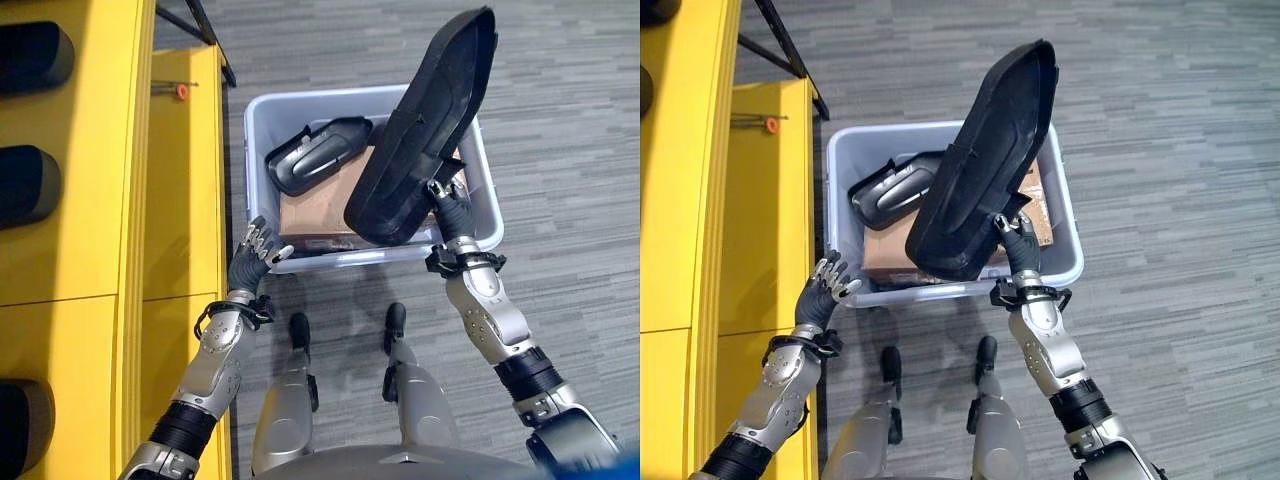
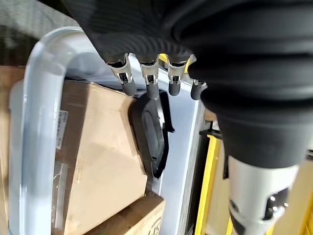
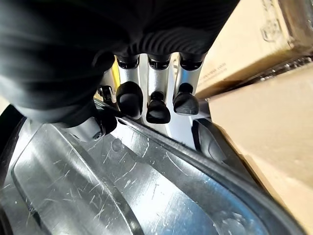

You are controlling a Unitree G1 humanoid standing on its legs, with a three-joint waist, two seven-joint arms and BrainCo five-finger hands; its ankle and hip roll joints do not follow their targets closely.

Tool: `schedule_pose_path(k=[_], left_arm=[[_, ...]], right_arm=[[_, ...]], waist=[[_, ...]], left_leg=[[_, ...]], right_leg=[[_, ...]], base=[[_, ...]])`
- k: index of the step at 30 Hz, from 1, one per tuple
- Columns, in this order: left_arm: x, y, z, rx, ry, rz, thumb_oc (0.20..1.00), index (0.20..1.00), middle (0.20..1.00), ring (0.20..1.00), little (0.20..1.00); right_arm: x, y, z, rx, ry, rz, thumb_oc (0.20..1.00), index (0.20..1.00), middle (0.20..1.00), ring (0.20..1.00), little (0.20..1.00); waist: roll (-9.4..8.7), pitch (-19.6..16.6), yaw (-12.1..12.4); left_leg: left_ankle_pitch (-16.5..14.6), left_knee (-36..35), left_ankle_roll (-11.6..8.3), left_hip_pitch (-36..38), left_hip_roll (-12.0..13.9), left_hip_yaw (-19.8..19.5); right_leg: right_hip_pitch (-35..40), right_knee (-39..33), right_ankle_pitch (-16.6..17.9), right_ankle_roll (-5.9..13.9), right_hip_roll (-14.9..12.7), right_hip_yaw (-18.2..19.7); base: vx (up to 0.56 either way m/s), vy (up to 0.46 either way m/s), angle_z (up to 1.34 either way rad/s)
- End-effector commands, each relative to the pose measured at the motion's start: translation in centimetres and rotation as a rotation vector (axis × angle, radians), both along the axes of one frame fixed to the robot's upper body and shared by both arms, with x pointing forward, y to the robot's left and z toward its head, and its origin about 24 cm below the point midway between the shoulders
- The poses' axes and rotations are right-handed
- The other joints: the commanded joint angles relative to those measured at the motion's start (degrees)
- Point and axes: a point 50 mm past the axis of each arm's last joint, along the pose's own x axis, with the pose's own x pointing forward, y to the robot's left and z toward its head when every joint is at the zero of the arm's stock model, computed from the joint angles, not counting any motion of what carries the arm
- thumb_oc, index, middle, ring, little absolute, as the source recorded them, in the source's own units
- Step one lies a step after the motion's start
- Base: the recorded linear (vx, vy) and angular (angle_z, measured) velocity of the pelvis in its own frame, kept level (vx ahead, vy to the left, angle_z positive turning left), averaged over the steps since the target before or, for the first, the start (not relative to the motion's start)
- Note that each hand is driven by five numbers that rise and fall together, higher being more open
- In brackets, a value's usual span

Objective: Move parts from the plastic box to the shelf.

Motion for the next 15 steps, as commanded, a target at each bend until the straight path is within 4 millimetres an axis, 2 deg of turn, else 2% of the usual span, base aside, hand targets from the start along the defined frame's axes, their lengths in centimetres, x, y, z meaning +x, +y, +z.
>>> schedule_pose_path(k=[1, 6, 8, 15], left_arm=[[-0.6, 0.6, 0.6, 0.059, -0.040, -0.040, 1.000, 1.000, 1.000, 1.000, 1.000], [-1.8, 1.3, -0.6, 0.057, 0.015, -0.030, 1.000, 1.000, 1.000, 1.000, 1.000], [-3.1, 1.9, -1.9, 0.048, 0.075, -0.012, 1.000, 1.000, 1.000, 1.000, 1.000], [-5.1, 2.4, -3.7, 0.011, 0.158, 0.035, 1.000, 1.000, 1.000, 1.000, 1.000]], right_arm=[[-0.5, -0.5, 2.7, 0.033, -0.154, 0.048, 0.200, 0.200, 0.200, 0.200, 0.200], [-1.2, -1.5, 1.7, 0.000, -0.116, 0.059, 0.200, 0.200, 0.200, 0.200, 0.200], [-1.7, -1.8, 1.0, -0.032, -0.086, 0.087, 0.200, 0.200, 0.200, 0.200, 0.200], [-2.0, -1.7, 0.9, -0.037, -0.081, 0.121, 0.200, 0.200, 0.200, 0.200, 0.200]], waist=[[0.20, -5.34, -0.19], [0.87, -7.84, -0.41], [1.43, -10.02, -0.07], [2.07, -11.34, 0.96]], left_leg=[[-3.55, 3.07, -0.47, 0.80, 1.87, -3.52], [-3.35, 2.44, -1.01, 3.91, 3.24, -3.55], [-2.72, 1.83, -1.56, 6.37, 4.62, -3.78], [-0.82, 1.79, -2.53, 8.18, 7.32, -5.28]], right_leg=[[3.53, 4.56, -7.31, 3.95, -1.56, -0.21], [6.13, 6.03, -9.54, 3.44, -0.72, -0.50], [8.55, 7.33, -11.86, 2.77, 0.45, -1.34], [10.93, 9.71, -15.49, 0.80, 3.10, -2.85]], base=[[0.05, -0.073, -0.06], [0.04, -0.073, -0.03], [0.05, -0.135, 0.02], [0.00, -0.133, 0.08]])
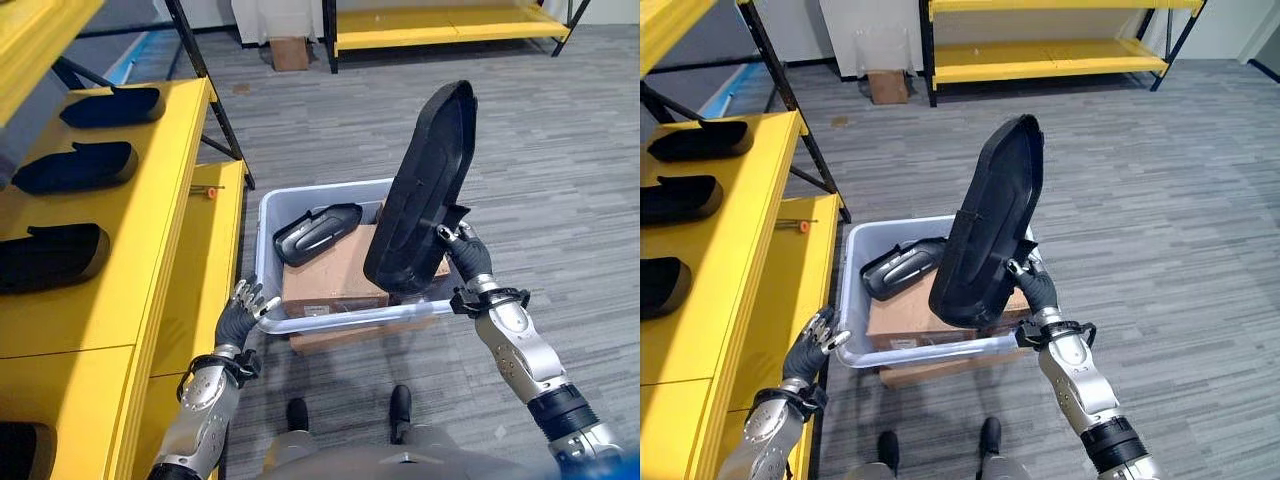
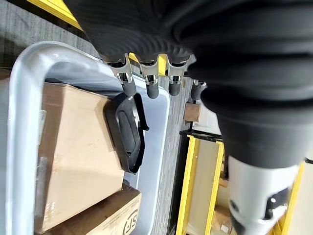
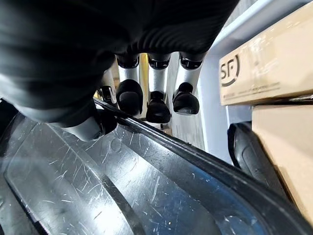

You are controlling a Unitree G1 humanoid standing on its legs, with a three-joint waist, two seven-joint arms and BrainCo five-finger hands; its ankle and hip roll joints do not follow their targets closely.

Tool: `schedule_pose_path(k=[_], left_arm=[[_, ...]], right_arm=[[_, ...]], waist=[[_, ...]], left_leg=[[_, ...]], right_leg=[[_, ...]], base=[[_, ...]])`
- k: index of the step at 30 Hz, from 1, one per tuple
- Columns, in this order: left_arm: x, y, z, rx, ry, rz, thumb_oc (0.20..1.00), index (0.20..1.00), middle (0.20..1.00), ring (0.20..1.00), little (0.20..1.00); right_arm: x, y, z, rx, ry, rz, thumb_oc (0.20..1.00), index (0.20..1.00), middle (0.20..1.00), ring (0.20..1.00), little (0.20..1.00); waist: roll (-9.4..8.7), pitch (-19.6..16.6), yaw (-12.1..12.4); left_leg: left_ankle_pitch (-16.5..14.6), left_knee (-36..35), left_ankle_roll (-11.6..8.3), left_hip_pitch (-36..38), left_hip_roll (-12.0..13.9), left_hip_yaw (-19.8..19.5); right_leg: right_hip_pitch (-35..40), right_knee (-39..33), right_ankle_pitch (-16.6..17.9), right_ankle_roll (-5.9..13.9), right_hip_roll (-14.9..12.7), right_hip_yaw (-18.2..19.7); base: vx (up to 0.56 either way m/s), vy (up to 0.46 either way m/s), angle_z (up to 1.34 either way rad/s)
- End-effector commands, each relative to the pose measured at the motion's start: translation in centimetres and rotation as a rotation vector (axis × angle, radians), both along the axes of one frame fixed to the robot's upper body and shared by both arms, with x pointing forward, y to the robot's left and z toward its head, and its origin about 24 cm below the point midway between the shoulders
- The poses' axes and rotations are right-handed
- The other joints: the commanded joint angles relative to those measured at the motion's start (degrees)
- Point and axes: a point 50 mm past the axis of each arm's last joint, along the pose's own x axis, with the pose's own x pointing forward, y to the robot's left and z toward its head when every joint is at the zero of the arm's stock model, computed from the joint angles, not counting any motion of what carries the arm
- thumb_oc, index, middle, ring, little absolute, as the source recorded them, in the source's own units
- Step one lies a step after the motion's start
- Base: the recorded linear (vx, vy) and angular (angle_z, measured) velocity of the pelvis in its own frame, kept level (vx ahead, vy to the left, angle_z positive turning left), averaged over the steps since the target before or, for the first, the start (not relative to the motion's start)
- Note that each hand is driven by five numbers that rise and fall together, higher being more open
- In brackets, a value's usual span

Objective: Move parts from the plastic box to the shelf.

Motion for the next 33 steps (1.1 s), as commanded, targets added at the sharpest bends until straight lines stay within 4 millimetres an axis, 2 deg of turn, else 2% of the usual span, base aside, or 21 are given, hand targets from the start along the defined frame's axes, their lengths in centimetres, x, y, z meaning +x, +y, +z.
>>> schedule_pose_path(k=[1, 3, 6, 8, 9, 11, 12, 13, 14, 15, 16, 17, 18, 19, 21, 24, 25, 29, 30, 32, 33], left_arm=[[0.6, 1.5, 0.9, 0.052, -0.050, 0.007, 1.000, 1.000, 1.000, 1.000, 1.000], [0.1, 1.6, 0.6, 0.037, -0.033, 0.027, 1.000, 1.000, 1.000, 1.000, 1.000], [-0.7, 2.0, 0.1, 0.022, -0.013, 0.058, 1.000, 1.000, 1.000, 1.000, 1.000], [-0.7, 2.1, 0.1, 0.026, -0.010, 0.062, 1.000, 1.000, 1.000, 1.000, 1.000], [-0.3, 1.9, 0.2, 0.032, -0.021, 0.060, 1.000, 1.000, 1.000, 1.000, 1.000], [0.0, 1.9, 0.3, 0.035, -0.030, 0.058, 1.000, 1.000, 1.000, 1.000, 1.000], [0.1, 1.9, 0.4, 0.034, -0.034, 0.057, 1.000, 1.000, 1.000, 1.000, 1.000], [0.6, 1.4, 0.7, 0.021, -0.058, 0.048, 1.000, 1.000, 1.000, 1.000, 1.000], [0.6, 1.4, 0.7, 0.021, -0.058, 0.047, 1.000, 1.000, 1.000, 1.000, 1.000], [1.2, 1.0, 0.9, 0.012, -0.073, 0.038, 1.000, 1.000, 1.000, 1.000, 1.000], [1.3, 0.9, 0.8, 0.003, -0.071, 0.037, 1.000, 1.000, 1.000, 1.000, 1.000], [1.3, 0.9, 0.8, 0.002, -0.070, 0.037, 1.000, 1.000, 1.000, 1.000, 1.000], [1.0, 0.5, 0.6, 0.001, -0.063, 0.016, 1.000, 1.000, 1.000, 1.000, 1.000], [0.9, 0.5, 0.6, 0.002, -0.059, 0.014, 1.000, 1.000, 1.000, 1.000, 1.000], [1.0, 0.8, 1.1, 0.042, -0.073, -0.016, 1.000, 1.000, 1.000, 1.000, 1.000], [0.6, 1.2, 1.0, 0.052, -0.069, -0.005, 1.000, 1.000, 1.000, 1.000, 1.000], [0.5, 1.8, 1.3, 0.064, -0.078, 0.019, 1.000, 1.000, 1.000, 1.000, 1.000], [0.8, 2.2, 1.7, 0.090, -0.090, 0.023, 1.000, 1.000, 1.000, 1.000, 1.000], [1.0, 2.3, 1.8, 0.085, -0.093, 0.027, 1.000, 1.000, 1.000, 1.000, 1.000], [0.8, 2.3, 1.8, 0.095, -0.091, 0.016, 1.000, 1.000, 1.000, 1.000, 1.000], [1.0, 2.4, 1.9, 0.111, -0.093, 0.006, 1.000, 1.000, 1.000, 1.000, 1.000]], right_arm=[[0.5, 1.0, 4.8, 0.074, -0.222, 0.060, 0.200, 0.200, 0.200, 0.200, 0.200], [0.7, 1.2, 5.1, 0.072, -0.234, 0.072, 0.200, 0.200, 0.200, 0.200, 0.200], [1.1, 1.0, 6.6, 0.042, -0.295, 0.081, 0.200, 0.200, 0.200, 0.200, 0.200], [1.2, 0.4, 7.0, 0.020, -0.315, 0.062, 0.200, 0.200, 0.200, 0.200, 0.200], [1.2, -0.1, 7.1, -0.006, -0.322, 0.046, 0.200, 0.200, 0.200, 0.200, 0.200], [1.2, -0.4, 7.2, -0.015, -0.328, 0.038, 0.200, 0.200, 0.200, 0.200, 0.200], [1.2, -0.5, 7.1, -0.021, -0.324, 0.034, 0.200, 0.200, 0.200, 0.200, 0.200], [0.7, -0.6, 6.0, -0.006, -0.286, 0.022, 0.200, 0.200, 0.200, 0.200, 0.200], [0.7, -0.6, 6.0, -0.006, -0.286, 0.022, 0.200, 0.200, 0.200, 0.200, 0.200], [0.4, -0.6, 5.5, 0.022, -0.268, 0.018, 0.200, 0.200, 0.200, 0.200, 0.200], [-0.2, -0.8, 4.3, 0.035, -0.221, -0.001, 0.200, 0.200, 0.200, 0.200, 0.200], [-0.2, -0.8, 4.3, 0.035, -0.220, -0.001, 0.200, 0.200, 0.200, 0.200, 0.200], [-0.9, -1.2, 3.6, 0.048, -0.192, -0.018, 0.200, 0.200, 0.200, 0.200, 0.200], [-1.3, -1.3, 3.1, 0.055, -0.170, -0.026, 0.200, 0.200, 0.200, 0.200, 0.200], [-1.9, -1.8, 2.1, 0.041, -0.134, -0.046, 0.200, 0.200, 0.200, 0.200, 0.200], [-2.0, -1.6, 2.0, 0.009, -0.132, -0.034, 0.200, 0.200, 0.200, 0.200, 0.200], [-1.6, -0.9, 1.7, 0.020, -0.119, -0.019, 0.200, 0.200, 0.200, 0.200, 0.200], [-1.4, -0.3, 1.6, 0.022, -0.115, 0.002, 0.200, 0.200, 0.200, 0.200, 0.200], [-1.2, -0.1, 1.5, 0.045, -0.103, -0.008, 0.200, 0.200, 0.200, 0.200, 0.200], [-1.3, 0.0, 1.5, 0.050, -0.106, -0.011, 0.200, 0.200, 0.200, 0.200, 0.200], [-1.3, 0.1, 1.3, 0.058, -0.100, -0.019, 0.200, 0.200, 0.200, 0.200, 0.200]], waist=[[-1.97, -0.81, 1.27], [-1.61, -0.25, 1.96], [-0.92, 1.54, 3.84], [-0.53, 2.32, 4.58], [-0.82, 3.37, 5.00], [-1.29, 3.73, 4.93], [-1.62, 3.65, 4.85], [-2.45, 3.05, 4.09], [-2.43, 3.07, 4.05], [-2.35, 2.86, 3.16], [-1.59, 1.62, 2.00], [-1.50, 1.76, 2.08], [-0.69, 1.32, 1.40], [-0.62, 1.10, 1.34], [-0.98, 0.87, 1.93], [-1.24, 0.54, 2.57], [-2.15, 0.57, 3.67], [-3.31, 1.22, 4.89], [-3.79, 1.55, 5.62], [-3.95, 1.39, 5.86], [-4.24, 1.31, 5.75]], left_leg=[[2.11, 2.35, -1.19, -1.03, 2.84, -4.00], [3.71, 2.25, -1.51, -1.32, 3.82, -5.02], [9.57, 1.22, -3.34, -4.18, 5.50, -8.19], [12.39, 0.30, -4.32, -6.73, 5.61, -9.59], [13.87, 0.79, -4.13, -8.45, 4.46, -9.63], [13.06, 2.22, -3.51, -8.39, 3.98, -8.90], [11.42, 4.53, -2.99, -7.84, 3.72, -8.45], [4.40, 10.35, -1.27, -5.49, 2.78, -7.52], [4.30, 10.47, -1.26, -5.51, 2.77, -7.58], [3.07, 12.22, -1.17, -3.85, 3.57, -5.38], [-0.16, 9.36, -1.95, 0.13, 4.57, -3.27], [-0.21, 9.16, -1.99, 0.56, 4.66, -3.16], [-1.66, 6.14, -1.50, -0.02, 3.47, -2.35], [-2.36, 5.60, -1.09, -0.09, 2.86, -2.12], [-3.59, 4.48, -0.08, 0.21, 0.11, -2.75], [-4.28, 3.67, 0.66, 0.49, -1.60, -3.41], [-5.54, 4.59, 1.69, -0.63, -3.69, -4.38], [-7.17, 7.48, 2.72, -2.89, -6.30, -6.25], [-8.21, 9.34, 3.38, -4.23, -8.43, -7.51], [-8.38, 9.48, 4.29, -4.67, -10.16, -8.17], [-6.92, 8.64, 5.06, -5.21, -11.25, -8.50]], right_leg=[[1.11, 10.23, -11.70, 2.03, -0.83, -1.40], [0.56, 11.66, -12.55, 1.27, 0.06, -2.14], [-1.04, 13.02, -13.65, -0.24, 1.66, -4.40], [-1.50, 12.78, -13.87, -0.71, 1.52, -6.66], [-1.31, 11.76, -13.45, -0.79, 0.58, -8.75], [-1.54, 11.09, -12.56, -0.84, -0.23, -9.72], [-1.75, 10.82, -12.04, -0.75, -0.92, -10.55], [-2.21, 10.87, -10.90, -0.80, -3.37, -12.96], [-2.15, 10.89, -10.94, -0.79, -3.38, -13.01], [-2.23, 11.31, -10.81, -0.81, -4.35, -14.60], [-1.66, 11.72, -11.90, 0.04, -4.83, -15.48], [-1.42, 11.80, -12.02, 0.07, -4.75, -15.43], [-0.65, 12.01, -11.04, 1.20, -5.80, -16.35], [-0.41, 12.33, -10.71, 1.54, -6.48, -16.12], [2.34, 10.83, -7.77, 3.51, -10.06, -18.07], [3.52, 9.26, -6.14, 4.59, -11.40, -19.19], [4.06, 8.01, -4.05, 5.82, -13.11, -19.72], [4.75, 7.56, -1.72, 7.24, -15.64, -20.70], [5.11, 7.23, 0.68, 8.24, -17.24, -20.75], [5.17, 6.88, 2.08, 8.84, -18.20, -20.36], [4.52, 7.21, 3.40, 8.38, -19.17, -20.48]], base=[[-0.04, -0.157, 0.13], [-0.09, -0.180, 0.07], [-0.16, -0.170, 0.31], [-0.16, -0.080, 0.78], [-0.18, -0.046, 1.09], [-0.13, -0.024, 0.99], [-0.18, -0.011, 0.63], [-0.18, -0.014, 0.41], [-0.16, 0.044, 0.48], [0.02, 0.122, 0.72], [0.03, 0.120, 0.91], [0.09, 0.195, 1.29], [0.03, 0.207, 1.02], [0.05, 0.366, 0.84], [0.06, 0.400, 0.42], [0.02, 0.223, 0.58], [0.00, 0.328, 0.40], [-0.01, 0.227, 0.47], [0.00, 0.240, 0.59], [-0.01, 0.314, 0.60], [0.00, 0.328, 0.61]])
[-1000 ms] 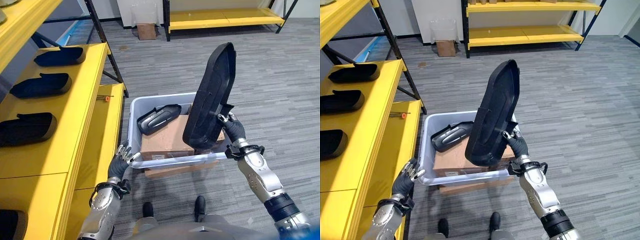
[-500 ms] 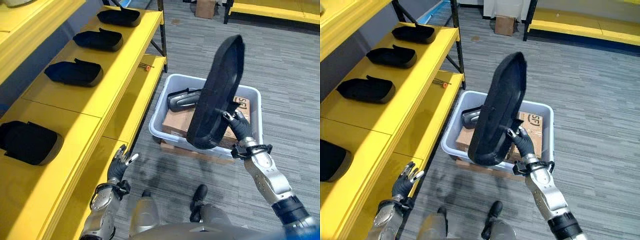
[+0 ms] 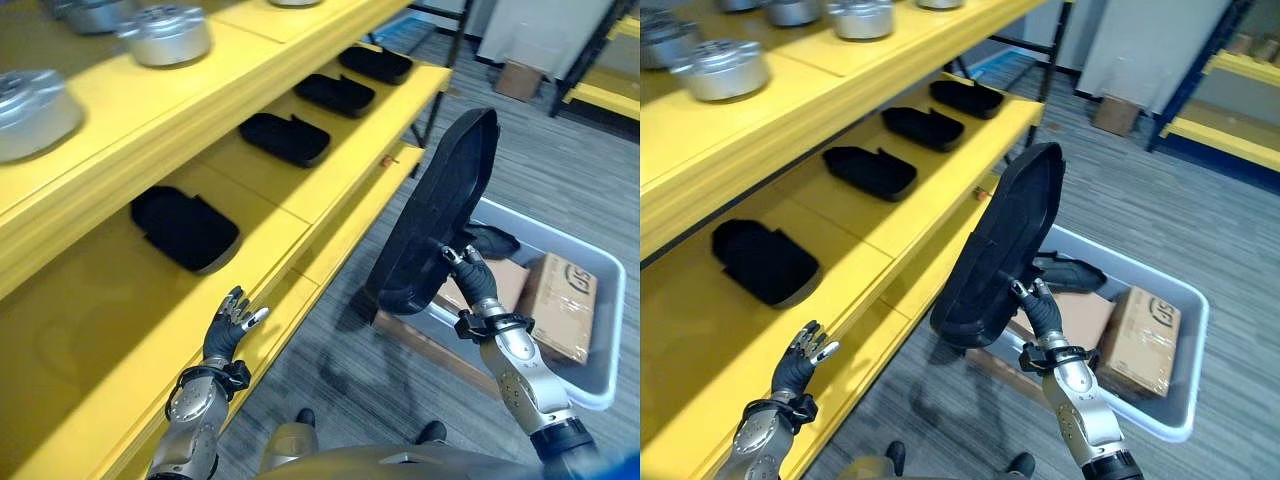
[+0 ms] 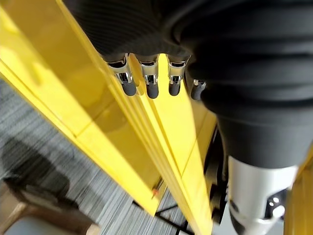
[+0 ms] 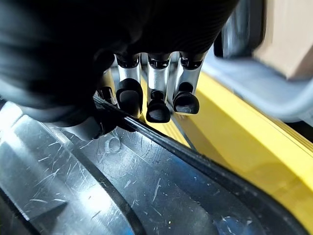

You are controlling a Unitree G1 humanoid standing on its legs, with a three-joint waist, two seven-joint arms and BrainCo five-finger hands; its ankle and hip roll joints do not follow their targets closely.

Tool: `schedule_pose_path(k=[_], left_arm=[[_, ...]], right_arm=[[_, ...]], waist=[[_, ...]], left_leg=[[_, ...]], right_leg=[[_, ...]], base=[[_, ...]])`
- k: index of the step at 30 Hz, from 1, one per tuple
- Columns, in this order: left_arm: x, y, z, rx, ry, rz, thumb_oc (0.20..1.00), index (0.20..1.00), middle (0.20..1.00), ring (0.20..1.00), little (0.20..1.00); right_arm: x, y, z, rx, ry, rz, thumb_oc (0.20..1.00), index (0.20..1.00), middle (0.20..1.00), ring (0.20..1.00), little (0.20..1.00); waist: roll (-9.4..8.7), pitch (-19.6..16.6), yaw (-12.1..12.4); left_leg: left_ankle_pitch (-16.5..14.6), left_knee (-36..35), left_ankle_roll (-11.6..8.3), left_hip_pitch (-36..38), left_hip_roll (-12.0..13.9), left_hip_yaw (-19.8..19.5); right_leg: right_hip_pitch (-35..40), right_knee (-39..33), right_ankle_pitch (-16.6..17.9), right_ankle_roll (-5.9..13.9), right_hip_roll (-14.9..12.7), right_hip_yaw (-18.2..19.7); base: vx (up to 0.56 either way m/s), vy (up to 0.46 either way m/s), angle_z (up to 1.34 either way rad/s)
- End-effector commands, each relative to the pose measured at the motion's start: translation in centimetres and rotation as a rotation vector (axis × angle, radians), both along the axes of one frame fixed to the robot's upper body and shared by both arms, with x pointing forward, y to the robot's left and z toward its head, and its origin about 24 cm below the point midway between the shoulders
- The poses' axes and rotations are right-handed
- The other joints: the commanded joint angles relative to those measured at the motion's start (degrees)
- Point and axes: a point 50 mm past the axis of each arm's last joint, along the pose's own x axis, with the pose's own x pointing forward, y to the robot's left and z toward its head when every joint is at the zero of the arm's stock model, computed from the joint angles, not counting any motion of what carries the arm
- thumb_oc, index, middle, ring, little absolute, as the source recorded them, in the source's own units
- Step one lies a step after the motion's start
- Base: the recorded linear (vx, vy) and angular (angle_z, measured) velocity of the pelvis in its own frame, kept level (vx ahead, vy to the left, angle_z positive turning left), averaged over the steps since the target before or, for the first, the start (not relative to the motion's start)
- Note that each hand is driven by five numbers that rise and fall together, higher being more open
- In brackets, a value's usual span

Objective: Move parts from the plastic box to the shelf.

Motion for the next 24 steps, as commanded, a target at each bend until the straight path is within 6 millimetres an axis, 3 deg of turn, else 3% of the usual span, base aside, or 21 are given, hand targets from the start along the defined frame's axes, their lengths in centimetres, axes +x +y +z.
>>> schedule_pose_path(k=[1, 3, 4, 5, 6, 7, 8, 11, 14, 24], left_arm=[[1.6, 0.9, 3.1, 0.108, -0.138, -0.057, 1.000, 1.000, 1.000, 1.000, 1.000], [2.1, 1.2, 3.5, 0.135, -0.153, -0.060, 1.000, 1.000, 1.000, 1.000, 1.000], [2.5, 1.1, 3.6, 0.144, -0.160, -0.069, 1.000, 1.000, 1.000, 1.000, 1.000], [2.5, 1.1, 3.7, 0.146, -0.160, -0.075, 1.000, 1.000, 1.000, 1.000, 1.000], [2.5, 1.1, 3.7, 0.146, -0.160, -0.075, 1.000, 1.000, 1.000, 1.000, 1.000], [2.5, 0.9, 3.7, 0.145, -0.160, -0.080, 1.000, 1.000, 1.000, 1.000, 1.000], [2.5, 0.6, 3.6, 0.137, -0.159, -0.083, 1.000, 1.000, 1.000, 1.000, 1.000], [2.3, 0.3, 3.3, 0.120, -0.153, -0.082, 1.000, 1.000, 1.000, 1.000, 1.000], [1.9, 0.0, 3.0, 0.086, -0.151, -0.057, 1.000, 1.000, 1.000, 1.000, 1.000], [0.5, 0.4, 2.3, 0.051, -0.114, -0.024, 1.000, 1.000, 1.000, 1.000, 1.000]], right_arm=[[1.3, 1.2, 3.3, 0.037, -0.171, 0.032, 0.200, 0.200, 0.200, 0.200, 0.200], [1.2, 1.6, 3.2, 0.054, -0.166, 0.053, 0.200, 0.200, 0.200, 0.200, 0.200], [1.1, 1.7, 3.1, 0.060, -0.160, 0.067, 0.200, 0.200, 0.200, 0.200, 0.200], [0.9, 1.6, 2.9, 0.058, -0.148, 0.074, 0.200, 0.200, 0.200, 0.200, 0.200], [0.9, 1.6, 2.9, 0.058, -0.148, 0.074, 0.200, 0.200, 0.200, 0.200, 0.200], [0.8, 1.6, 2.8, 0.061, -0.144, 0.080, 0.200, 0.200, 0.200, 0.200, 0.200], [0.5, 1.5, 2.4, 0.063, -0.128, 0.083, 0.200, 0.200, 0.200, 0.200, 0.200], [0.3, 1.6, 2.2, 0.077, -0.118, 0.089, 0.200, 0.200, 0.200, 0.200, 0.200], [0.3, 1.4, 2.1, 0.068, -0.107, 0.100, 0.200, 0.200, 0.200, 0.200, 0.200], [0.3, 1.0, 2.1, 0.070, -0.101, 0.091, 0.200, 0.200, 0.200, 0.200, 0.200]], waist=[[1.21, 0.21, -2.29], [1.63, 0.09, -4.30], [1.66, 0.03, -5.53], [1.46, 0.03, -6.05], [1.47, -0.08, -6.01], [1.11, -0.35, -6.49], [0.33, -0.83, -7.30], [-0.23, -1.09, -7.89], [-0.37, -2.12, -7.80], [0.14, -3.72, -6.68]], left_leg=[[5.44, -9.86, 2.70, 1.12, -1.69, -1.34], [7.19, -12.85, 3.25, 2.25, -1.19, -3.25], [8.09, -13.55, 3.43, 2.72, -1.07, -4.01], [8.49, -14.00, 3.59, 3.28, -1.31, -4.47], [8.60, -14.03, 3.58, 3.13, -1.28, -4.43], [8.88, -14.31, 3.80, 3.35, -1.71, -5.17], [9.23, -14.04, 4.27, 3.35, -3.20, -6.74], [9.15, -13.86, 4.38, 3.94, -4.43, -7.51], [8.68, -12.99, 4.26, 4.47, -5.08, -7.71], [8.35, -11.28, 3.39, 4.31, -4.94, -9.05]], right_leg=[[-0.30, 2.63, 1.10, 2.18, 0.64, 9.62], [-3.70, 5.52, -2.73, 0.46, 7.35, 22.72], [-4.73, 7.01, -6.69, -0.82, 12.99, 28.23], [-5.40, 7.91, -8.45, -1.48, 16.21, 30.87], [-5.57, 7.86, -8.32, -1.49, 16.24, 30.92], [-5.92, 8.53, -9.63, -2.53, 19.25, 32.26], [-6.57, 8.76, -10.74, -4.09, 24.46, 34.62], [-5.44, 6.83, -10.69, -5.18, 26.63, 37.06], [-3.32, 4.23, -9.67, -5.25, 26.76, 39.07], [-0.61, 1.21, -10.28, -6.12, 25.58, 35.23]], base=[[0.01, 0.284, 0.55], [0.09, 0.203, 0.70], [0.10, 0.162, 0.72], [0.06, 0.110, 0.48], [0.06, 0.078, 0.39], [0.07, 0.063, 0.31], [0.09, 0.074, 0.28], [0.04, 0.016, 0.60], [0.03, -0.042, 0.08], [0.00, -0.075, 0.08]])
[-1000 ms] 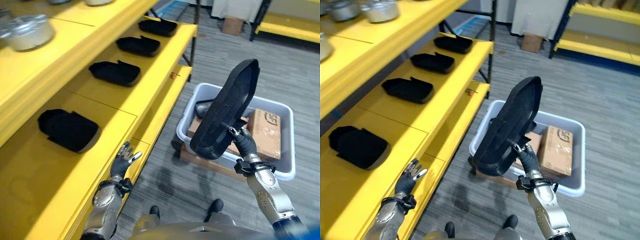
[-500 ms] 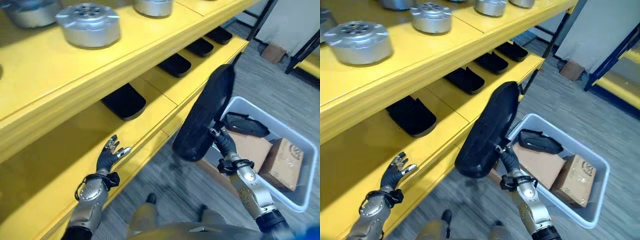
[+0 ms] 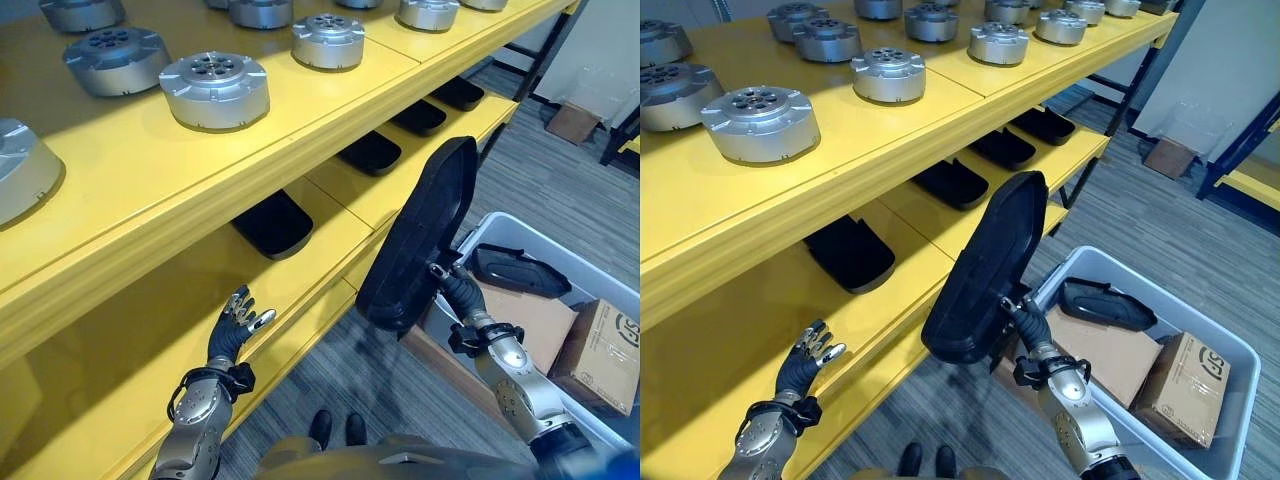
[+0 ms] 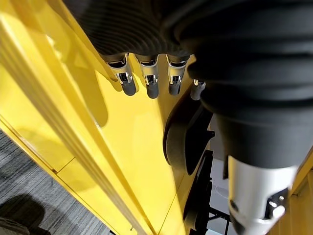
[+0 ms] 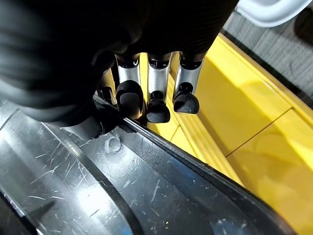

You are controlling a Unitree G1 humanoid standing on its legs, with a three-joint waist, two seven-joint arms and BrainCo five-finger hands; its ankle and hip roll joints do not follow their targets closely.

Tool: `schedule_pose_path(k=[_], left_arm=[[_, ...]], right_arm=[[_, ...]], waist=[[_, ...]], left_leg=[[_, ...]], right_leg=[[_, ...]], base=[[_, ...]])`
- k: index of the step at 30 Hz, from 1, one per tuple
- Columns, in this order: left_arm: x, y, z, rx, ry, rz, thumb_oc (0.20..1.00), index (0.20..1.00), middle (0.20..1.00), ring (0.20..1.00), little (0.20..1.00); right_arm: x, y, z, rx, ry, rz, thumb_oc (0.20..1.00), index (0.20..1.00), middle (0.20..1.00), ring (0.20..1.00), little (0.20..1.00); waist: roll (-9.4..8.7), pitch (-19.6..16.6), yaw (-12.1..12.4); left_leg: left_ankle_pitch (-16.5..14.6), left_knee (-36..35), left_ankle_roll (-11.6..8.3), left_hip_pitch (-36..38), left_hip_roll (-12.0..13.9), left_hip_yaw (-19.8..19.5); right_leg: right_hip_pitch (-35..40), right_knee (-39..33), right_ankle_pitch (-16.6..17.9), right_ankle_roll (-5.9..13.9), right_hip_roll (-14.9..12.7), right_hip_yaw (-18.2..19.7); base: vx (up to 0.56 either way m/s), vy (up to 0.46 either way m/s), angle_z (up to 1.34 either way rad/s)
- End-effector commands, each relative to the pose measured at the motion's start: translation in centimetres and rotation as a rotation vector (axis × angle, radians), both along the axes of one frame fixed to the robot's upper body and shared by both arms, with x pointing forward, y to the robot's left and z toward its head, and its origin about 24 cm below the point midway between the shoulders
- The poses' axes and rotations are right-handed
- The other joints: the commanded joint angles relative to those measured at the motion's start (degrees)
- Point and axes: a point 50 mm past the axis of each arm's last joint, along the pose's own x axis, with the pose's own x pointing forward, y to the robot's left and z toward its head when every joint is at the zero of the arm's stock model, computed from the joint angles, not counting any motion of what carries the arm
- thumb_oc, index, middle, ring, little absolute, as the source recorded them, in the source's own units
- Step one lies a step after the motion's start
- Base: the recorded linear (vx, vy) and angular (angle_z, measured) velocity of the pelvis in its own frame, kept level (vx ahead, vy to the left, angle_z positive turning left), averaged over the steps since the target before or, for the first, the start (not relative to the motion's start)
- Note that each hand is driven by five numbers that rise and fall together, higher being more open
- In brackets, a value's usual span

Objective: Move parts from the plastic box to the shelf.

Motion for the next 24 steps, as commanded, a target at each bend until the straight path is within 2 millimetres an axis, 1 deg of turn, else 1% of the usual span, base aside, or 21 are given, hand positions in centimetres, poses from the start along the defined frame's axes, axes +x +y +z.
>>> schedule_pose_path(k=[1, 3, 4, 6, 7, 8, 9, 10, 11, 12, 13, 14, 15, 16, 17, 18, 20, 22, 24], left_arm=[[0.8, 1.0, 1.8, 0.023, -0.100, 0.005, 1.000, 1.000, 1.000, 1.000, 1.000], [0.5, 1.0, 1.7, 0.020, -0.095, 0.011, 1.000, 1.000, 1.000, 1.000, 1.000], [0.5, 1.0, 1.7, 0.020, -0.095, 0.011, 1.000, 1.000, 1.000, 1.000, 1.000], [0.6, 1.0, 1.7, 0.019, -0.095, 0.006, 1.000, 1.000, 1.000, 1.000, 1.000], [0.8, 0.9, 1.8, 0.018, -0.100, 0.004, 1.000, 1.000, 1.000, 1.000, 1.000], [1.1, 0.9, 1.9, 0.017, -0.106, 0.003, 1.000, 1.000, 1.000, 1.000, 1.000], [1.2, 0.9, 2.0, 0.021, -0.111, -0.005, 1.000, 1.000, 1.000, 1.000, 1.000], [1.3, 0.9, 2.0, 0.021, -0.111, -0.007, 1.000, 1.000, 1.000, 1.000, 1.000], [1.3, 0.9, 2.0, 0.021, -0.111, -0.006, 1.000, 1.000, 1.000, 1.000, 1.000], [1.5, 0.8, 2.1, 0.022, -0.115, -0.010, 1.000, 1.000, 1.000, 1.000, 1.000], [1.8, 0.5, 2.2, 0.017, -0.125, -0.011, 1.000, 1.000, 1.000, 1.000, 1.000], [2.1, 0.3, 2.3, 0.014, -0.129, -0.014, 1.000, 1.000, 1.000, 1.000, 1.000], [2.7, -0.2, 2.5, 0.004, -0.140, -0.027, 1.000, 1.000, 1.000, 1.000, 1.000], [2.8, -0.4, 2.6, -0.002, -0.146, -0.029, 1.000, 1.000, 1.000, 1.000, 1.000], [2.8, -0.4, 2.6, -0.002, -0.146, -0.029, 1.000, 1.000, 1.000, 1.000, 1.000], [2.7, -0.4, 2.7, -0.003, -0.144, -0.037, 1.000, 1.000, 1.000, 1.000, 1.000], [2.7, -0.6, 2.6, -0.006, -0.137, -0.056, 1.000, 1.000, 1.000, 1.000, 1.000], [2.7, -0.6, 2.7, 0.002, -0.141, -0.071, 1.000, 1.000, 1.000, 1.000, 1.000], [2.5, -0.4, 2.7, 0.013, -0.136, -0.082, 1.000, 1.000, 1.000, 1.000, 1.000]], right_arm=[[1.4, 0.3, 3.5, 0.069, -0.179, 0.007, 0.200, 0.200, 0.200, 0.200, 0.200], [1.4, 0.5, 3.8, 0.061, -0.191, 0.027, 0.200, 0.200, 0.200, 0.200, 0.200], [1.4, 0.5, 3.8, 0.061, -0.191, 0.027, 0.200, 0.200, 0.200, 0.200, 0.200], [1.6, 0.5, 4.1, 0.050, -0.205, 0.042, 0.200, 0.200, 0.200, 0.200, 0.200], [1.7, 0.4, 4.5, 0.043, -0.220, 0.039, 0.200, 0.200, 0.200, 0.200, 0.200], [2.0, 0.4, 4.8, 0.036, -0.235, 0.039, 0.200, 0.200, 0.200, 0.200, 0.200], [2.1, 0.9, 5.0, 0.040, -0.238, 0.057, 0.200, 0.200, 0.200, 0.200, 0.200], [2.1, 1.0, 4.9, 0.043, -0.237, 0.058, 0.200, 0.200, 0.200, 0.200, 0.200], [2.1, 1.0, 4.9, 0.043, -0.237, 0.058, 0.200, 0.200, 0.200, 0.200, 0.200], [2.2, 1.1, 5.0, 0.046, -0.238, 0.059, 0.200, 0.200, 0.200, 0.200, 0.200], [2.2, 1.2, 4.9, 0.045, -0.237, 0.058, 0.200, 0.200, 0.200, 0.200, 0.200], [2.3, 1.3, 4.9, 0.045, -0.235, 0.053, 0.200, 0.200, 0.200, 0.200, 0.200], [2.3, 1.4, 4.7, 0.032, -0.226, 0.053, 0.200, 0.200, 0.200, 0.200, 0.200], [2.4, 1.5, 4.7, 0.029, -0.223, 0.056, 0.200, 0.200, 0.200, 0.200, 0.200], [2.4, 1.5, 4.7, 0.029, -0.223, 0.056, 0.200, 0.200, 0.200, 0.200, 0.200], [2.5, 1.6, 4.7, 0.033, -0.218, 0.063, 0.200, 0.200, 0.200, 0.200, 0.200], [2.4, 1.6, 4.8, 0.040, -0.222, 0.066, 0.200, 0.200, 0.200, 0.200, 0.200], [2.3, 1.6, 4.7, 0.048, -0.217, 0.063, 0.200, 0.200, 0.200, 0.200, 0.200], [2.1, 1.7, 4.5, 0.060, -0.212, 0.067, 0.200, 0.200, 0.200, 0.200, 0.200]], waist=[[-0.73, -2.13, -0.27], [-0.66, -1.48, 0.24], [-0.66, -1.49, 0.11], [-0.63, 0.01, 0.52], [-0.69, 0.94, 0.58], [-1.02, 1.58, -0.13], [-1.38, 1.52, -0.10], [-1.49, 1.43, -0.21], [-1.46, 1.50, -0.18], [-1.61, 1.40, -0.51], [-1.50, 1.27, -0.99], [-1.18, 0.69, -1.59], [0.44, 0.18, -2.44], [1.18, 0.04, -2.30], [1.23, -0.01, -2.43], [2.05, -0.02, -1.94], [2.78, -0.09, -1.75], [3.11, 0.22, -1.34], [3.11, 0.55, -0.88]], left_leg=[[-1.93, 3.38, -0.84, -1.12, -0.28, 1.65], [-1.69, 4.79, -1.19, -2.07, -0.88, 0.30], [-1.71, 4.89, -1.20, -2.13, -0.92, 0.18], [-2.10, 8.90, -1.93, -4.51, -2.32, -0.64], [-2.50, 10.85, -2.35, -5.61, -2.30, 1.32], [-5.05, 13.37, -2.51, -5.82, -0.37, 6.28], [-7.06, 15.37, -2.41, -4.63, 2.47, 8.79], [-7.12, 15.46, -2.45, -3.89, 4.12, 9.46], [-7.19, 15.46, -2.48, -3.77, 4.17, 9.47], [-6.71, 15.28, -2.65, -2.97, 6.70, 10.86], [-5.43, 14.22, -3.18, -1.43, 10.69, 12.76], [-3.32, 12.54, -3.83, -0.45, 13.78, 14.24], [1.77, 8.15, -6.00, 1.09, 19.07, 14.92], [3.84, 6.26, -7.00, 0.83, 20.59, 13.85], [4.04, 5.96, -7.07, 0.87, 20.63, 13.73], [3.77, 3.62, -7.39, 1.09, 20.65, 11.34], [1.87, 2.22, -7.76, 1.40, 20.05, 13.07], [0.45, 2.37, -7.91, 1.29, 19.04, 12.87], [-0.75, 2.60, -7.54, 1.51, 17.72, 11.93]], right_leg=[[-0.48, 2.39, -1.82, 4.92, -2.68, -2.89], [-0.45, 2.41, -1.98, 4.50, -2.86, -4.18], [-0.44, 2.41, -2.01, 4.50, -2.89, -4.31], [-0.97, 3.02, -2.18, 4.32, -3.67, -6.20], [-1.44, 3.56, -2.07, 4.41, -4.51, -7.53], [-2.68, 4.47, -1.71, 4.69, -5.82, -8.87], [-3.12, 4.87, -1.65, 4.65, -6.58, -8.99], [-3.14, 4.96, -1.74, 4.58, -6.82, -9.19], [-3.05, 4.98, -1.78, 4.56, -6.76, -9.18], [-3.16, 5.27, -1.99, 4.50, -7.29, -9.81], [-3.28, 6.00, -2.55, 4.50, -7.89, -11.01], [-3.88, 6.41, -2.85, 4.55, -8.47, -12.28], [-4.73, 8.39, -4.31, 4.58, -9.13, -14.61], [-5.15, 9.57, -4.79, 4.79, -9.58, -15.12], [-5.26, 9.75, -4.91, 4.75, -9.58, -15.25], [-5.47, 10.97, -5.09, 5.14, -10.28, -15.33], [-5.21, 12.09, -5.23, 5.64, -11.61, -16.43], [-4.52, 12.52, -5.33, 5.84, -12.81, -17.34], [-3.24, 11.79, -4.83, 6.37, -13.84, -17.83]], base=[[-0.06, -0.078, 0.38], [-0.05, -0.064, 0.67], [-0.06, -0.041, 0.58], [-0.13, -0.037, 0.46], [-0.22, -0.010, 0.63], [-0.21, 0.024, 1.14], [-0.14, 0.036, 1.32], [-0.05, 0.025, 1.04], [-0.03, 0.028, 0.35], [-0.03, 0.047, 0.12], [-0.04, 0.085, 0.22], [-0.04, 0.166, 0.83], [-0.01, 0.212, 1.00], [0.00, 0.170, 1.19], [0.05, 0.181, 0.83], [0.06, 0.176, 0.54], [0.06, 0.228, 0.22], [0.07, 0.208, 0.35], [0.08, 0.200, 0.48]])
